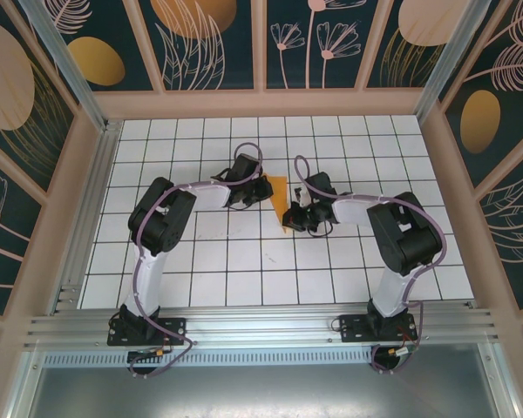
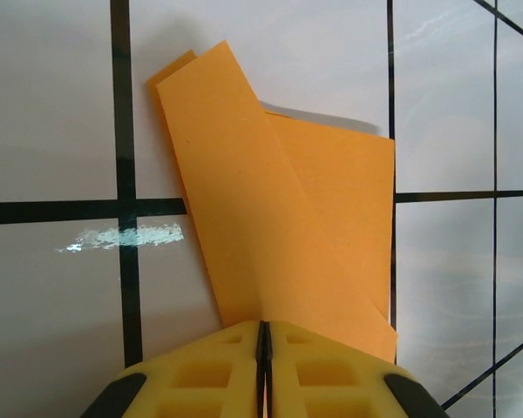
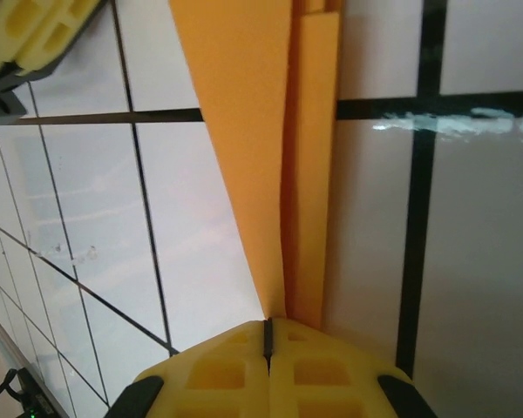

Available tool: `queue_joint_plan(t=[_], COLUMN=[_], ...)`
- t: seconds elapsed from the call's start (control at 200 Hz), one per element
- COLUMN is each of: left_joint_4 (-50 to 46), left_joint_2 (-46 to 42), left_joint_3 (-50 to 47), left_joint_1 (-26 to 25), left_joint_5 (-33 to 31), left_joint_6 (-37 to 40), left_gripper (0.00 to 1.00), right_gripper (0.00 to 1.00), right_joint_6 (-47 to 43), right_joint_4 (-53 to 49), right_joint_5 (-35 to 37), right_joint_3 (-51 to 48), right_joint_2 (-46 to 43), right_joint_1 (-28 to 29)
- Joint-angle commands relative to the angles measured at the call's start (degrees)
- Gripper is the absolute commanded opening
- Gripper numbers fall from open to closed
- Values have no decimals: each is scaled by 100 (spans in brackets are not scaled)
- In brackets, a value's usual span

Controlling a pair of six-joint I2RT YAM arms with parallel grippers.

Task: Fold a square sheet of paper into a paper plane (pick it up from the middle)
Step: Fold the wing for the fifth time at the center of the table.

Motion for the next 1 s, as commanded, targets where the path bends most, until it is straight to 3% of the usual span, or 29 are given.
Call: queue_joint_plan(t=[0.0, 0.43, 0.691, 0.996], left_joint_4=[-747, -1169, -1552, -1767], left_joint_2=[414, 599, 711, 818], left_joint_3=[150, 370, 561, 679], left_joint_1=[56, 48, 52, 48], left_joint_5=[-184, -187, -370, -510], left_joint_6=[57, -99, -207, -233], left_gripper=[12, 12, 12, 12], right_gripper=[6, 5, 5, 5], right_joint_6=[-178, -477, -683, -1113], right_joint_4=[-274, -734, -997, -1300], right_joint_5=[-40, -164, -433, -761], right_joint_3=[518, 1468, 1230, 463], right_joint_2=[-149, 1054, 1211, 765], right_joint_1=[-47, -24, -53, -74])
